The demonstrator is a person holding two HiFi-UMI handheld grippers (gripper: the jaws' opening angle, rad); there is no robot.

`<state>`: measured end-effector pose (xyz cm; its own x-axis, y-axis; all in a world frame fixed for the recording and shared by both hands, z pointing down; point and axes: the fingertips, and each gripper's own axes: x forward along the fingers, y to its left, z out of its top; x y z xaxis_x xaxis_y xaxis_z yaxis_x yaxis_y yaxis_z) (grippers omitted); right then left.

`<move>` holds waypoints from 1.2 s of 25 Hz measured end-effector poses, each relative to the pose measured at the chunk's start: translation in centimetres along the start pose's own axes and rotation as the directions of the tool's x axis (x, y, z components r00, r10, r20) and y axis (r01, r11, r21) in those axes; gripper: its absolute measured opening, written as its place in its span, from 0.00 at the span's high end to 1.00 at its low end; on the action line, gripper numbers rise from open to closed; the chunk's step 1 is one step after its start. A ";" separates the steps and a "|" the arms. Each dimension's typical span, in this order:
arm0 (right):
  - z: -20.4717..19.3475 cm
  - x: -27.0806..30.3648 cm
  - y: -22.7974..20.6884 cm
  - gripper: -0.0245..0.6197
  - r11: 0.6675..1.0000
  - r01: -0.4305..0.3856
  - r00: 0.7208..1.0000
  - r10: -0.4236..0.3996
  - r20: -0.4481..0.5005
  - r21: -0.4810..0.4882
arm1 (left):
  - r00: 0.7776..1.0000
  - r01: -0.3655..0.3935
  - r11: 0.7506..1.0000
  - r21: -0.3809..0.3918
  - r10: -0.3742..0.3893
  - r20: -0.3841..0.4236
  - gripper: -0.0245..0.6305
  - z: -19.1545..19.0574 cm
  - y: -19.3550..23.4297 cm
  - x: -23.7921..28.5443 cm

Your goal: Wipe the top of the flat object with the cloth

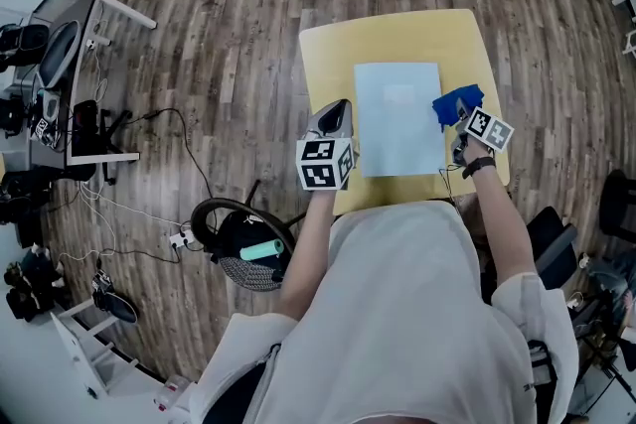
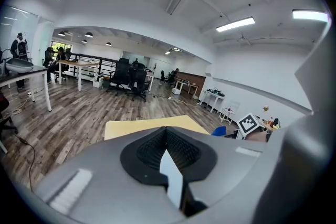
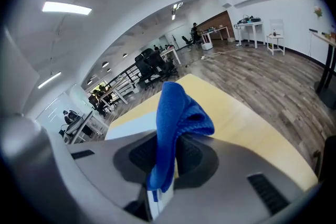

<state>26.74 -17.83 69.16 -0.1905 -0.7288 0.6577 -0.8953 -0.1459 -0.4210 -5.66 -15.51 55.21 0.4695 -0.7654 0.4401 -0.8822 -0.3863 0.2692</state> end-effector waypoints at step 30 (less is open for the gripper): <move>-10.7 3.9 22.0 0.88 0.904 -0.340 0.930 0.284 -0.231 -0.259 | 0.997 -0.077 0.997 -0.021 0.077 0.020 0.95 -0.9 2.8 -2.8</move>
<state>2.01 -16.69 69.15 -0.5248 -0.5648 0.6368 -0.8487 0.2894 -0.4427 -9.46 -13.97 55.52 0.3994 -0.8029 0.4425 -0.9146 -0.3158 0.2525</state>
